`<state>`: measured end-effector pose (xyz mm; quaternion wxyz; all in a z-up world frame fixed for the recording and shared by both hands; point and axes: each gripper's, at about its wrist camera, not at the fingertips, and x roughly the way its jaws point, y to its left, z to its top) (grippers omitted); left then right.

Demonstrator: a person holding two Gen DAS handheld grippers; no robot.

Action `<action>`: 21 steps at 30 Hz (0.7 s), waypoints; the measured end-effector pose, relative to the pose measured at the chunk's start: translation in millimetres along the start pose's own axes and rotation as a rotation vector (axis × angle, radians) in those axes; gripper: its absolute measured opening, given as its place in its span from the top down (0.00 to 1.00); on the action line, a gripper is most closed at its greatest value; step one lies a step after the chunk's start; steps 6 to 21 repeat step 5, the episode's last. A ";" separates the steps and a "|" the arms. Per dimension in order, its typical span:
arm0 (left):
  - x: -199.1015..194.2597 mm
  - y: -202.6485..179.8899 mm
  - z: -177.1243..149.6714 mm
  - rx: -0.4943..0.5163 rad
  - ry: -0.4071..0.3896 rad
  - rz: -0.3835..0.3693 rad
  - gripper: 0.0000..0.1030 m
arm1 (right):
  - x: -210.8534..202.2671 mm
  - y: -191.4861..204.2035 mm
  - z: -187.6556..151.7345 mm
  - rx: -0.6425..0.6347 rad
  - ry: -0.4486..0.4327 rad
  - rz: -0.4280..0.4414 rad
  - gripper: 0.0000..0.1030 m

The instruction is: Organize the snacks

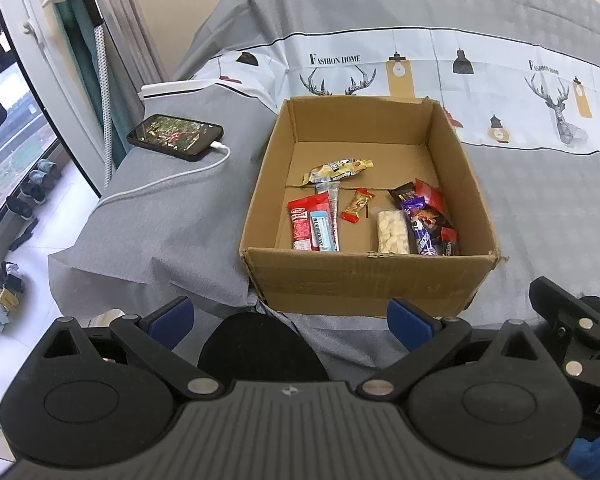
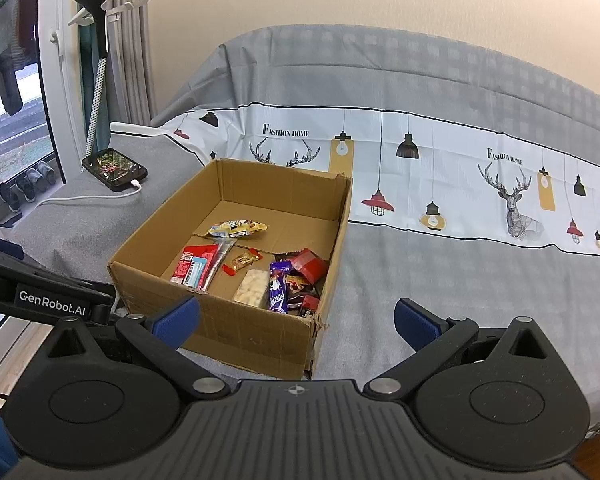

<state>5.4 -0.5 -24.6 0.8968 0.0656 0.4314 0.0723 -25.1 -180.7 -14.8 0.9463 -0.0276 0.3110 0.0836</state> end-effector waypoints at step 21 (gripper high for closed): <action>3.7 -0.4 0.8 0.001 0.016 0.011 0.00 | 3.0 -1.0 -2.0 0.004 0.005 0.016 0.00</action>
